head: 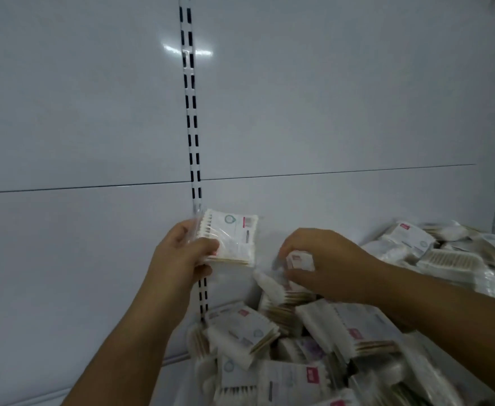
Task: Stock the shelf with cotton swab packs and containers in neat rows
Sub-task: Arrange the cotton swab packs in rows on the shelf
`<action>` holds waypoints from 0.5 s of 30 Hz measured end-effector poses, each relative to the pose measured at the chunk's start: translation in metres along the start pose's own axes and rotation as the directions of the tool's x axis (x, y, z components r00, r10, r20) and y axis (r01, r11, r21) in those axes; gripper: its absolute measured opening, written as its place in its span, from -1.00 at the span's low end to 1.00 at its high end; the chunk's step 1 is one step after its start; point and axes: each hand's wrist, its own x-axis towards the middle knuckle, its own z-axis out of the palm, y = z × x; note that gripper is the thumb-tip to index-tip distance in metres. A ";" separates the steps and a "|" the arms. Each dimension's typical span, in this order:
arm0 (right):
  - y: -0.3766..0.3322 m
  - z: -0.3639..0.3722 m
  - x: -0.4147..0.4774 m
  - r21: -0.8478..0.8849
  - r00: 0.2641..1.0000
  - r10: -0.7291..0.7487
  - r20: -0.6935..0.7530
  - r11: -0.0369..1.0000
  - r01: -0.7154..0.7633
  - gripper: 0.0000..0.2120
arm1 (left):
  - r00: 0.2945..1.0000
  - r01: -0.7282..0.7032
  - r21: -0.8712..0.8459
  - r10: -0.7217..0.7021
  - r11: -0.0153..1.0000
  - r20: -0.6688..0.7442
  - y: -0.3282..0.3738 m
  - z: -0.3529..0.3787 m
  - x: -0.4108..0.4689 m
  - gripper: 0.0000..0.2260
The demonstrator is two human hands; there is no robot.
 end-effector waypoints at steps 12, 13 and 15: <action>-0.024 0.021 0.020 -0.161 0.927 -0.195 0.321 0.953 0.256 -0.42 | 1.000 0.004 -0.021 -0.005 1.000 -0.028 0.003 -0.021 0.006 -0.88; -0.030 0.025 0.020 -0.155 0.885 -0.211 0.414 0.942 0.297 -0.42 | 1.000 0.008 -0.018 -0.008 1.000 -0.006 0.002 -0.021 0.006 -0.87; -0.041 0.036 0.019 -0.152 0.814 -0.201 0.545 0.931 0.332 -0.42 | 0.999 0.023 -0.001 -0.023 1.000 0.034 0.002 -0.022 0.005 -0.87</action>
